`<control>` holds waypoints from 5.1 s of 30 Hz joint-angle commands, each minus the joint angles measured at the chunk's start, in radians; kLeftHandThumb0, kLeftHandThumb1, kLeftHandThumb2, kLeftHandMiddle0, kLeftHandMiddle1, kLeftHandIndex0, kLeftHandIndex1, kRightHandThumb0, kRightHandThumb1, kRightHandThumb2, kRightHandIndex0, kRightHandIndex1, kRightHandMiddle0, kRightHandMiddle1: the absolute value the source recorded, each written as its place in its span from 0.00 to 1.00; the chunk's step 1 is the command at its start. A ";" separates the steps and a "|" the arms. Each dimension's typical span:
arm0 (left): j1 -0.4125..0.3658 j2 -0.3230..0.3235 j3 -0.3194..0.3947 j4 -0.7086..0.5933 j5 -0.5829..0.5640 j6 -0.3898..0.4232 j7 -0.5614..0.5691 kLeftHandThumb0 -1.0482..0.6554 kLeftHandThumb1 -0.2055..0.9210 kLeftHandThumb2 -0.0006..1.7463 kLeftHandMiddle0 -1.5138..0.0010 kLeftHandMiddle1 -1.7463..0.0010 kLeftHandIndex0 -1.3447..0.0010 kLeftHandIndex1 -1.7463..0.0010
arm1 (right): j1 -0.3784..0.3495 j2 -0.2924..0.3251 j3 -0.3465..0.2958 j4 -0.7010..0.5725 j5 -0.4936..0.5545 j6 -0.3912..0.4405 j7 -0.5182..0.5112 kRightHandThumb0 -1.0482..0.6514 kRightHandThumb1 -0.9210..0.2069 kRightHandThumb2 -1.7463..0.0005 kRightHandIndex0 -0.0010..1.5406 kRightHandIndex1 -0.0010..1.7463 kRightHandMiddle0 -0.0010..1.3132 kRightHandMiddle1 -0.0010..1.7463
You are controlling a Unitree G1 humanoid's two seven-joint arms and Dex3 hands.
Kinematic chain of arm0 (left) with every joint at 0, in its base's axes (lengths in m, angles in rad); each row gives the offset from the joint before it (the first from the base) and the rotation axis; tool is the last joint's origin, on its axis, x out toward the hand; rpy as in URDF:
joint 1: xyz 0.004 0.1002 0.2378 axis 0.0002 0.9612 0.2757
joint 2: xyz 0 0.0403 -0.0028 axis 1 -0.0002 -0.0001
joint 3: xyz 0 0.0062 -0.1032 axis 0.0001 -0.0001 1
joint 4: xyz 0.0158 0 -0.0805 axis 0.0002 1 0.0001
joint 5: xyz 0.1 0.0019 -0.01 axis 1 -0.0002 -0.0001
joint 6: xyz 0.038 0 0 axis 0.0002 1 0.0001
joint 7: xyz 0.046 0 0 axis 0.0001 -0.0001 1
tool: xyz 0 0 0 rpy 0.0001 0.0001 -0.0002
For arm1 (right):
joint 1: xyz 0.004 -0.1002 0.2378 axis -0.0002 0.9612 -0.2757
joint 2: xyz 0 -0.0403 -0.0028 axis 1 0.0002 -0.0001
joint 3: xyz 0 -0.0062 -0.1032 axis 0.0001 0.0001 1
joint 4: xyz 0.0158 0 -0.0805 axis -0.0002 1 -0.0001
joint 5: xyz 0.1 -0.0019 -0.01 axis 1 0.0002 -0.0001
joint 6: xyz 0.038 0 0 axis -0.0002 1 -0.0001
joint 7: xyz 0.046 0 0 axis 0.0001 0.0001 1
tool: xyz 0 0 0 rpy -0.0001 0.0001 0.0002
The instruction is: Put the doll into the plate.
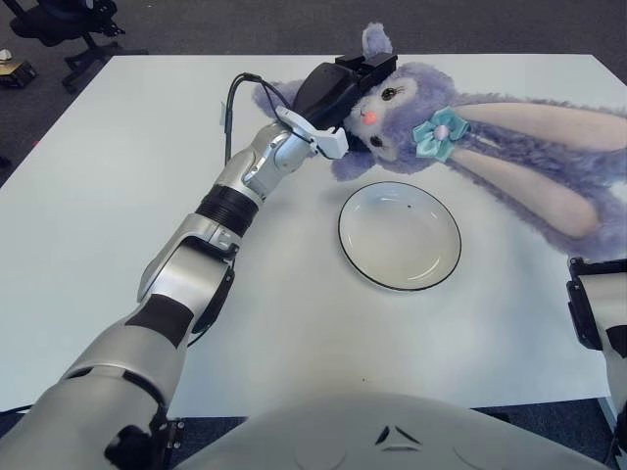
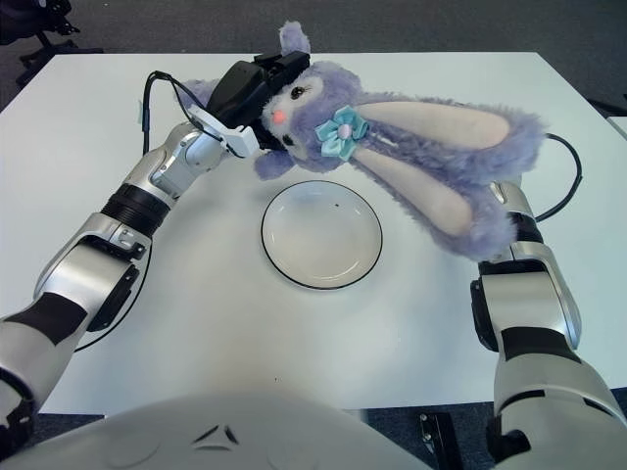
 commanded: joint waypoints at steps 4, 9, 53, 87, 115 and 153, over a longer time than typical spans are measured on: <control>-0.008 -0.012 -0.010 0.051 -0.023 -0.071 -0.009 0.71 0.52 0.63 0.45 0.00 0.52 0.00 | -0.038 -0.001 0.010 0.030 0.008 -0.010 -0.020 0.29 0.00 0.67 0.36 0.01 0.32 0.02; -0.012 -0.024 -0.018 0.076 -0.009 -0.104 0.003 0.71 0.52 0.63 0.45 0.00 0.53 0.00 | -0.047 0.000 0.017 0.045 0.008 -0.009 -0.026 0.30 0.00 0.67 0.36 0.01 0.32 0.02; 0.019 0.026 -0.124 -0.055 0.042 -0.124 -0.245 0.68 0.67 0.46 0.50 0.00 0.58 0.00 | -0.075 -0.018 0.051 0.124 0.007 -0.063 -0.053 0.30 0.00 0.67 0.36 0.00 0.32 0.02; 0.051 0.097 -0.132 -0.378 -0.100 0.080 -0.717 0.73 1.00 0.14 0.66 0.19 0.74 0.45 | -0.079 -0.021 0.075 0.125 0.000 -0.051 -0.063 0.30 0.00 0.67 0.37 0.00 0.32 0.03; 0.063 0.099 -0.118 -0.419 -0.149 0.115 -0.734 0.17 1.00 0.09 0.79 1.00 0.87 1.00 | -0.062 -0.013 0.073 0.080 0.007 -0.008 -0.046 0.30 0.00 0.67 0.36 0.00 0.32 0.02; 0.062 -0.075 0.030 -0.416 -0.099 0.052 -0.232 0.25 1.00 0.16 0.76 0.99 0.86 0.97 | -0.053 -0.011 0.159 0.186 -0.075 -0.018 -0.181 0.27 0.00 0.66 0.38 0.02 0.33 0.03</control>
